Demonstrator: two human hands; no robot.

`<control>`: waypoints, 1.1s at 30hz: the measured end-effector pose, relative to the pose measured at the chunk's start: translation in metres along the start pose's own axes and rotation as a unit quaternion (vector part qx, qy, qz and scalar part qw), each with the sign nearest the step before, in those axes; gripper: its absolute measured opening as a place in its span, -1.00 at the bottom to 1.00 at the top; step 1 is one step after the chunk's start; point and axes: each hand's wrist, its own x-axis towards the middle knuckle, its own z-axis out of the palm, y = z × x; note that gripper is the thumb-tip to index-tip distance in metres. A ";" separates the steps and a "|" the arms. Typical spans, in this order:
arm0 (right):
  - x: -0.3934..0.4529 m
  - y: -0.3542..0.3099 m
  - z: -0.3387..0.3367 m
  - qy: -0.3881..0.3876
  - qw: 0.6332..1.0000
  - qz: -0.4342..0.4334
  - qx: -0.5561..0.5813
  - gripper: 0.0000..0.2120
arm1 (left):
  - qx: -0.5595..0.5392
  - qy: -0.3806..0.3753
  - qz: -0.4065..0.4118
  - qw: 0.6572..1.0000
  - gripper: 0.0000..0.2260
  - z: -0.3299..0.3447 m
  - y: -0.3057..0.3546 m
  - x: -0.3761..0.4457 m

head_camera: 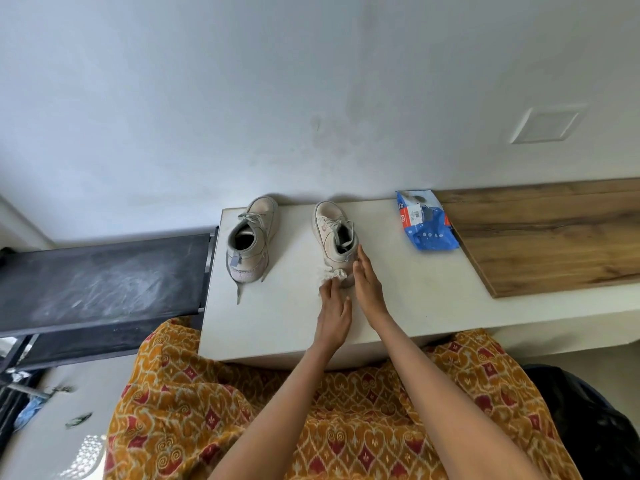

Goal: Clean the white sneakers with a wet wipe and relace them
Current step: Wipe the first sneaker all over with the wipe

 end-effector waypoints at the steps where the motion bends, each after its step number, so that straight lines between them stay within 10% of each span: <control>1: -0.002 0.000 0.000 0.000 1.000 0.000 0.001 -0.58 | 0.003 -0.007 0.009 1.000 -0.53 -0.001 0.001 -0.004; 19: -0.017 0.016 -0.022 -0.057 0.995 0.078 0.024 -0.83 | -0.016 -0.068 0.029 0.997 -0.68 -0.034 0.003 -0.009; 26: 0.015 0.007 -0.014 0.200 0.975 0.095 -0.031 -0.82 | 0.159 0.142 0.157 0.964 -0.71 -0.064 0.003 0.029; 33: 0.026 0.004 -0.007 -0.077 0.996 0.043 -0.009 -0.60 | 0.305 0.039 0.269 0.913 -0.74 -0.080 0.021 0.069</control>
